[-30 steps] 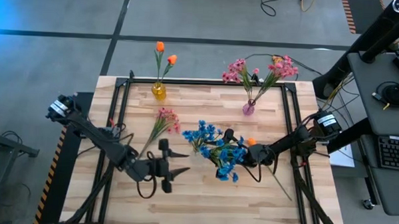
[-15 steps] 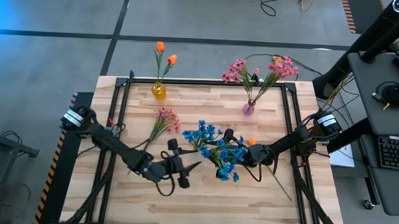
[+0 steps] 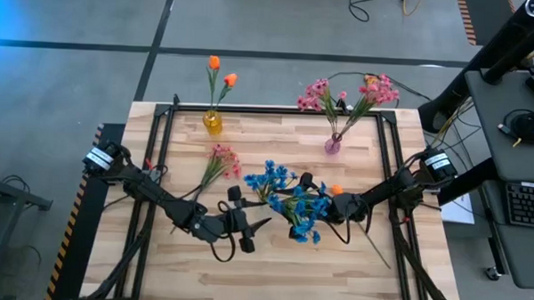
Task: Sort flowers into vase by color
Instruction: Put the blue flowers into the transparent vase
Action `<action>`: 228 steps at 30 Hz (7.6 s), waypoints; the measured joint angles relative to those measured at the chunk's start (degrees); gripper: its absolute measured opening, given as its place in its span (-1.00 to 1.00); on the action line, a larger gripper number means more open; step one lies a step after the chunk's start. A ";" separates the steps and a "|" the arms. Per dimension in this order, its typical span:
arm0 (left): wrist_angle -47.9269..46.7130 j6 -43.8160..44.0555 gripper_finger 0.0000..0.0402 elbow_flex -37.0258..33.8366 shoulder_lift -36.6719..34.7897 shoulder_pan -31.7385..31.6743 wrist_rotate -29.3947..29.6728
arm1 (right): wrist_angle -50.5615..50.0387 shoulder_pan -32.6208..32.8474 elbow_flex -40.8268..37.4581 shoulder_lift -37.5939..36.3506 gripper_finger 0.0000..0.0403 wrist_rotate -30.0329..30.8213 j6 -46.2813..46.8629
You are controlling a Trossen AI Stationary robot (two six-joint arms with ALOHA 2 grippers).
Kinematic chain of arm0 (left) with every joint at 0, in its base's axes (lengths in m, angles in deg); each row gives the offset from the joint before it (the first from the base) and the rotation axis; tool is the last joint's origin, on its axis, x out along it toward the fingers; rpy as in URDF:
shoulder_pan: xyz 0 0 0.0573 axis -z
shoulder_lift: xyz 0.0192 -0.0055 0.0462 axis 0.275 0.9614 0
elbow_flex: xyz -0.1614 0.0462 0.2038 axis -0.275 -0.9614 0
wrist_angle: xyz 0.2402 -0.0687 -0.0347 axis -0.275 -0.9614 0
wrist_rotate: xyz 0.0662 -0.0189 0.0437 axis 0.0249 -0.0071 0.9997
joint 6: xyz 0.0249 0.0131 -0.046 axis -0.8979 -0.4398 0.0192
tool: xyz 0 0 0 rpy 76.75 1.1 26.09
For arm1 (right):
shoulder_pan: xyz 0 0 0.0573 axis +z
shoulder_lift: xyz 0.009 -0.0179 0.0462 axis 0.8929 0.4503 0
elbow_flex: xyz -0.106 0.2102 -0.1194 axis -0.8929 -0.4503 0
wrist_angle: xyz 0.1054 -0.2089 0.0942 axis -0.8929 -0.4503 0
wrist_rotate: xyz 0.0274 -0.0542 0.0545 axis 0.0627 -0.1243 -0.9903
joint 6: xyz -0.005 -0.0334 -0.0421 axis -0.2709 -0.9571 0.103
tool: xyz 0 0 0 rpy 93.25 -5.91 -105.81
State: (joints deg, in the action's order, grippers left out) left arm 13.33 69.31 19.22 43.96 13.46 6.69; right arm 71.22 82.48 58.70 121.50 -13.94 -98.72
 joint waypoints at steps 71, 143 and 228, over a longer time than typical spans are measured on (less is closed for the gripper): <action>8.01 -5.08 -0.63 0.09 3.30 -3.77 0.15 | 0.39 -0.02 0.00 -0.02 0.02 0.14 0.84; 7.66 -4.43 -0.98 1.29 5.16 -3.99 3.41 | -8.85 3.86 -0.02 -6.34 0.02 4.19 2.15; 7.79 -4.69 -0.81 0.92 5.18 -3.78 3.34 | -19.58 1.75 -0.02 -9.05 -0.79 2.68 2.25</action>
State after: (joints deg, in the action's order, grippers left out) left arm 21.12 64.62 20.14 49.14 9.68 10.03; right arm 51.64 84.23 58.68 112.45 -11.26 -96.47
